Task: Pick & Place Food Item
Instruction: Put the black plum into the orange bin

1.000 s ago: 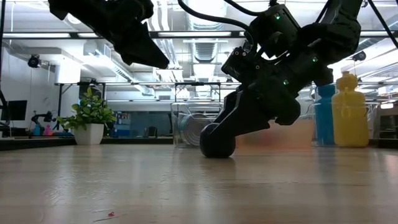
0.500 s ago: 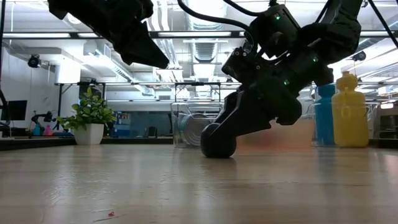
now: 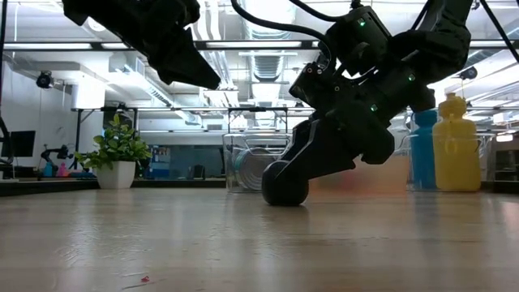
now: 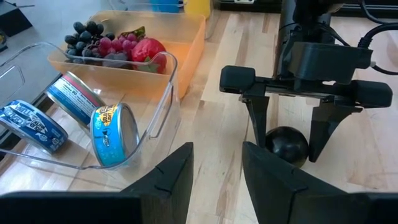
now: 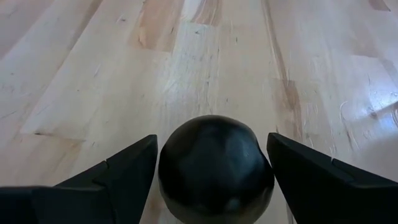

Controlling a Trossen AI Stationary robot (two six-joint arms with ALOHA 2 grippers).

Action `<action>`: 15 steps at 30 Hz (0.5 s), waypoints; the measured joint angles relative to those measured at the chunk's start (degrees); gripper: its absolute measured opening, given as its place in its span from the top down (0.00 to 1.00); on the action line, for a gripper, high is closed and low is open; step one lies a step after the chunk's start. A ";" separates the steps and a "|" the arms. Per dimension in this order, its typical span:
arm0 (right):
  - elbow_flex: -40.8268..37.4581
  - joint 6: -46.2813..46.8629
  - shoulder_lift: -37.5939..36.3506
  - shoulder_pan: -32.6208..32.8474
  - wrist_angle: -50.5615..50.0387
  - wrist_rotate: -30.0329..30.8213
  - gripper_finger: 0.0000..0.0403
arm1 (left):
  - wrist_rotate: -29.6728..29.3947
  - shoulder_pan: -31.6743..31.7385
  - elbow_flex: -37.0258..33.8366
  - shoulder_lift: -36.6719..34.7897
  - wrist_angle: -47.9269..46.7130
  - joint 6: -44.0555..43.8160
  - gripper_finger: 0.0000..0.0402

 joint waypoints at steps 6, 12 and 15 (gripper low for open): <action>0.00 0.00 0.00 0.00 -0.30 0.17 0.29 | 0.00 0.00 0.00 0.00 0.22 0.00 0.65; 0.00 -0.24 -0.02 0.00 -0.84 0.44 0.39 | 0.02 0.00 -0.01 0.00 0.22 0.00 0.65; 0.02 -0.25 -0.02 0.00 -0.90 0.46 0.41 | 0.02 0.00 0.00 0.00 0.22 0.00 0.66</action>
